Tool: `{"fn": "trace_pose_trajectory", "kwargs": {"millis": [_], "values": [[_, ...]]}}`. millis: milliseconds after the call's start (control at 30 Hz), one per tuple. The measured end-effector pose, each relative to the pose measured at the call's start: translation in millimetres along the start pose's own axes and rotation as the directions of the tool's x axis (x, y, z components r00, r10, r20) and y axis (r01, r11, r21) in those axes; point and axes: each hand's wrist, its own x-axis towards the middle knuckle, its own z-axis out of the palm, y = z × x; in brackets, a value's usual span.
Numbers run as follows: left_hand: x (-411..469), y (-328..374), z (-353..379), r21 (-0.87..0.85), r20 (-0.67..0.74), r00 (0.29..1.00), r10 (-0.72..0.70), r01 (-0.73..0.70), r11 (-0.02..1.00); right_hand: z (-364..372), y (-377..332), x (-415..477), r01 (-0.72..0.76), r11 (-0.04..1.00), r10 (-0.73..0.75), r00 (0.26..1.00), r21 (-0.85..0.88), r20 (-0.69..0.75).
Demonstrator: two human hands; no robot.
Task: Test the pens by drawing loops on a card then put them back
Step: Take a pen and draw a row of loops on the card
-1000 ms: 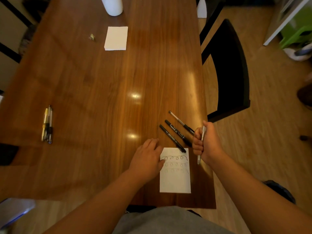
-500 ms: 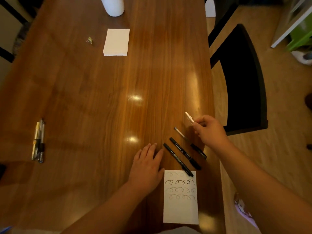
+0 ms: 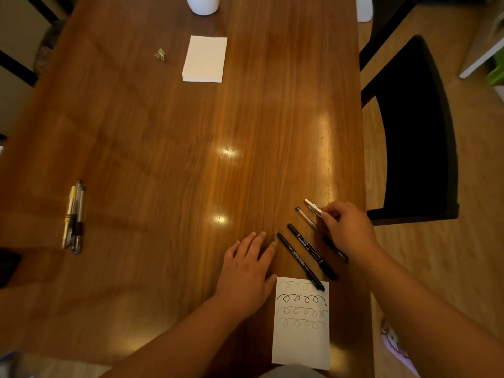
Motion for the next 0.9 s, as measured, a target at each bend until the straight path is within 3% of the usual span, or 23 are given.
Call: {"fn": "trace_pose_trajectory", "kwargs": {"millis": [400,633,900], "values": [[-8.1,-5.9,8.6,-0.05,-0.001,1.0,-0.011,0.011,0.999,2.0,-0.8,-11.8,0.025,0.999,-0.026,0.999,-0.02,-0.027],[-38.7,-14.6,7.1,-0.183,-0.017,0.992,-0.125,0.12,0.976,-0.3,-5.0,-50.7,0.066,0.997,-0.068,0.994,-0.032,-0.085],[-108.3,-30.7,-2.6,-0.367,0.103,0.975,-0.198,0.222,0.903,17.9,-12.0,-164.6,0.089,0.986,-0.117,0.973,0.144,0.197]]}}
